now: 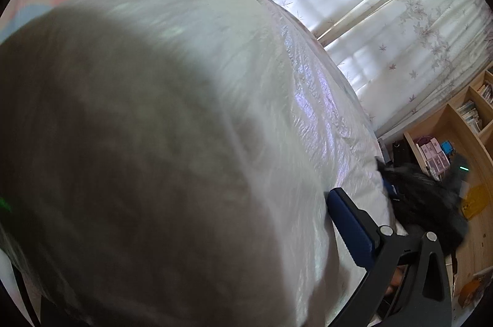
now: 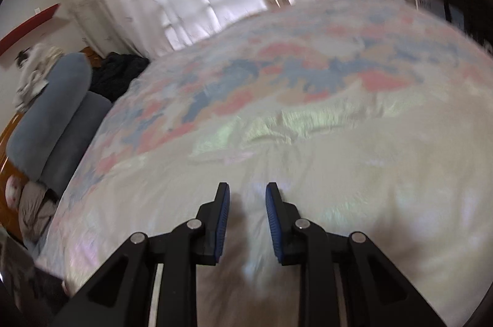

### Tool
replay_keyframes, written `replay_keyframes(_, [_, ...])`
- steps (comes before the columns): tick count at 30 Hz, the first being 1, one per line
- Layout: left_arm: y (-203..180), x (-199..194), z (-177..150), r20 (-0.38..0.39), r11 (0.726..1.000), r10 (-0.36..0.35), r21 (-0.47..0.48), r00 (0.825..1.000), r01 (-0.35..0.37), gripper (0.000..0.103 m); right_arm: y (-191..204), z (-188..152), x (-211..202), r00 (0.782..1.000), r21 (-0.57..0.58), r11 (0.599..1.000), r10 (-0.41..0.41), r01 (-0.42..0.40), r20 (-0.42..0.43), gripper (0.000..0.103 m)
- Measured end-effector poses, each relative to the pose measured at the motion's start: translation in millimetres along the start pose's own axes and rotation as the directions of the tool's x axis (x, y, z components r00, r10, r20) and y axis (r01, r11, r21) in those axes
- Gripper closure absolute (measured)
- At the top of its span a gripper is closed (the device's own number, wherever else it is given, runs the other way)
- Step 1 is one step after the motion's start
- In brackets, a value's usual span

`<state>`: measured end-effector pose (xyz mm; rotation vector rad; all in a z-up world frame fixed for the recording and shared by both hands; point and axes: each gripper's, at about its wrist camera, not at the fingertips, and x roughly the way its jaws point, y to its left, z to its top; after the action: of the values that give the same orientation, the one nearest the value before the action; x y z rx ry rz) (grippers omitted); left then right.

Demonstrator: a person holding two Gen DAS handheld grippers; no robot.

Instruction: Fold large clothes

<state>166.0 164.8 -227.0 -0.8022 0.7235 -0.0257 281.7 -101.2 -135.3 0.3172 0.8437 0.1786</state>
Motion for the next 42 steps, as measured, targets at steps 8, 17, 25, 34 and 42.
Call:
replay_keyframes(8, [-6, 5, -2, 0.022, 1.0, -0.017, 0.024, 1.0, 0.017, 0.001, -1, -23, 44, 0.995, -0.061, 0.994, -0.095, 0.095, 0.005, 0.082])
replay_keyframes(17, [-16, 14, 3, 0.023, 1.0, -0.027, 0.015, 0.999, 0.027, 0.001, -8, -23, 58, 0.997, -0.062, 0.995, -0.072, 0.072, 0.012, 0.082])
replay_keyframes(25, [-25, 24, 23, 0.07, 0.999, -0.013, -0.029, 0.997, 0.015, 0.002, -18, -24, 58, 1.0, -0.021, 1.0, -0.02, 0.02, 0.015, 0.082])
replay_keyframes(34, [-92, -3, 6, 0.255, 0.95, 0.045, 0.288, 0.966, -0.121, 0.069, -25, -24, 60, 0.999, 0.015, 0.999, 0.037, -0.037, 0.022, 0.082])
replay_keyframes(42, [-132, -20, 0, 0.318, 0.88, 0.119, 0.405, 0.941, -0.248, 0.073, -18, -14, 56, 0.999, -0.007, 1.0, 0.001, -0.001, -0.048, 0.082])
